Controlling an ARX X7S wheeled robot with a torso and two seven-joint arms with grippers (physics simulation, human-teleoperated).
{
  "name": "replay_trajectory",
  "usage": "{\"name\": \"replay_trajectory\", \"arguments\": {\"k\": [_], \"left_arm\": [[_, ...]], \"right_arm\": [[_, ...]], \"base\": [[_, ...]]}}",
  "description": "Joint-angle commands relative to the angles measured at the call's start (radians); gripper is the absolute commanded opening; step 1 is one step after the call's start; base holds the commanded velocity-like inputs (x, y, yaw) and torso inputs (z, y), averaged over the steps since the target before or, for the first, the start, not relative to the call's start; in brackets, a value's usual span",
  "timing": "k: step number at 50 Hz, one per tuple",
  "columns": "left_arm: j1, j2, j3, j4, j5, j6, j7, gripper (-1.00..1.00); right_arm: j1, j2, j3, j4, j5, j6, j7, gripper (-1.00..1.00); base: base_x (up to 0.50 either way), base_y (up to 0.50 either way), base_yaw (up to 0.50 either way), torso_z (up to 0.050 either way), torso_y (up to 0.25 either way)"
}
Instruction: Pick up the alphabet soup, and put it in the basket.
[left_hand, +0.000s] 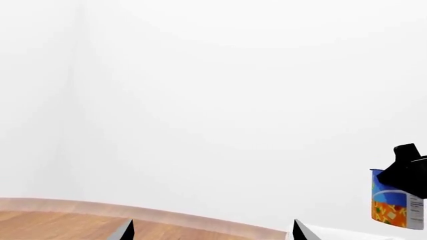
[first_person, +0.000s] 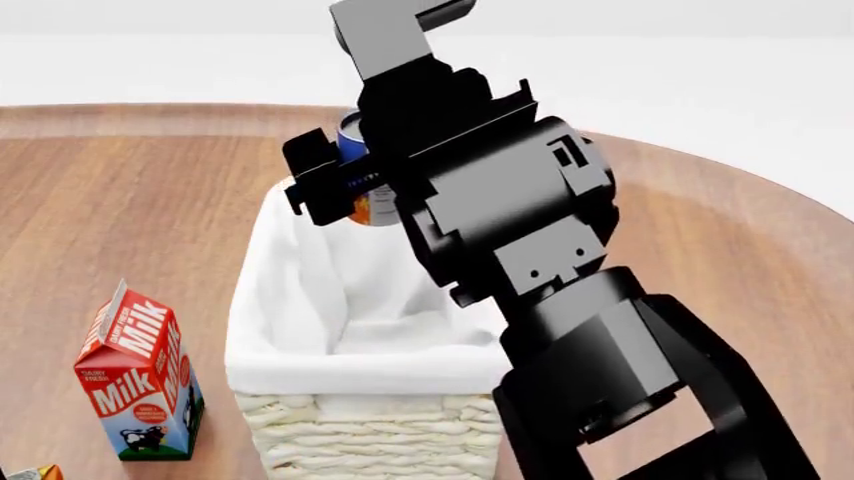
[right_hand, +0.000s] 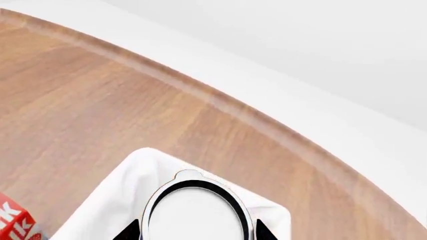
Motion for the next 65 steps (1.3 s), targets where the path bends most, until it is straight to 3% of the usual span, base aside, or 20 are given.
{"name": "replay_trajectory", "arguments": {"k": [1,17,65], "left_arm": [[0.001,-0.002,0.001,0.0,0.001,0.003,-0.002,1.0],[0.002,-0.004,0.003,0.004,-0.003,0.006,-0.004,1.0],[0.003,-0.009,0.016,-0.011,-0.011,0.057,0.016,1.0]], "right_arm": [[0.006,-0.004,-0.04,0.014,-0.004,-0.025,-0.009,-1.0],[0.012,-0.003,-0.118,0.045,0.074,-0.076,0.001,-1.0],[0.023,0.021,-0.158,-0.008,0.124,-0.069,0.031,-1.0]], "base": [[0.0,0.0,0.0,0.0,0.0],[0.0,0.0,0.0,0.0,-0.022],[0.0,0.0,0.0,0.0,-0.032]]}}
